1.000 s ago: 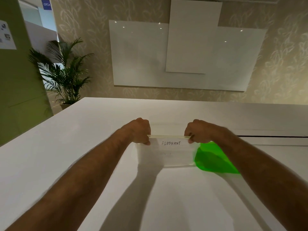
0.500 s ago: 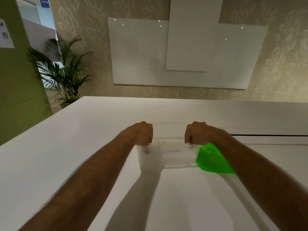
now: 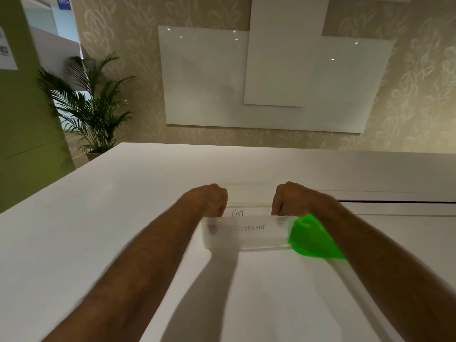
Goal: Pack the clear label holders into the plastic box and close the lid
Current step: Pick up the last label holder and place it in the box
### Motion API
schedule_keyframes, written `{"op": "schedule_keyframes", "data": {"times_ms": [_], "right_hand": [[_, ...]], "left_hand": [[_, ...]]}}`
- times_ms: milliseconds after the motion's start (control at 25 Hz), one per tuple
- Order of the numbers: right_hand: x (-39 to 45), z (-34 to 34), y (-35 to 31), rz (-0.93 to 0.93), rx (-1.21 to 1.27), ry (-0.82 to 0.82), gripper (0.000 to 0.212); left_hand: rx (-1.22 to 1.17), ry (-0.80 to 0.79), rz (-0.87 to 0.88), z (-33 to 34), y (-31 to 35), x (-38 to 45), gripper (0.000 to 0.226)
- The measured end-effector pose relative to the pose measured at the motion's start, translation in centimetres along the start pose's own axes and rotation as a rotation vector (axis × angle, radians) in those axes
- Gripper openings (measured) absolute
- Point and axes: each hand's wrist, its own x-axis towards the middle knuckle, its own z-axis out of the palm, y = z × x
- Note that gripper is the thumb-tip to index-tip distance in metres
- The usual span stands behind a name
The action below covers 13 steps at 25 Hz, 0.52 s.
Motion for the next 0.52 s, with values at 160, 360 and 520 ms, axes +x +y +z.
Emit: {"op": "schedule_keyframes", "data": {"times_ms": [160,360,520], "right_hand": [[0.1,0.2,0.0,0.001,0.056,0.002,0.021],[-1.0,0.6,1.0,-0.082,0.387,0.108,0.041],[-2.1,1.9,1.1,0.006,0.741,0.538,0.043]], "left_hand": [[-0.039,0.010,-0.004,0.1,-0.1,0.0,0.014],[-0.134,0.050,0.038,0.4,-1.4,0.1,0.030],[-0.510,0.344,0.055,0.9,-2.7,-1.0,0.047]]}}
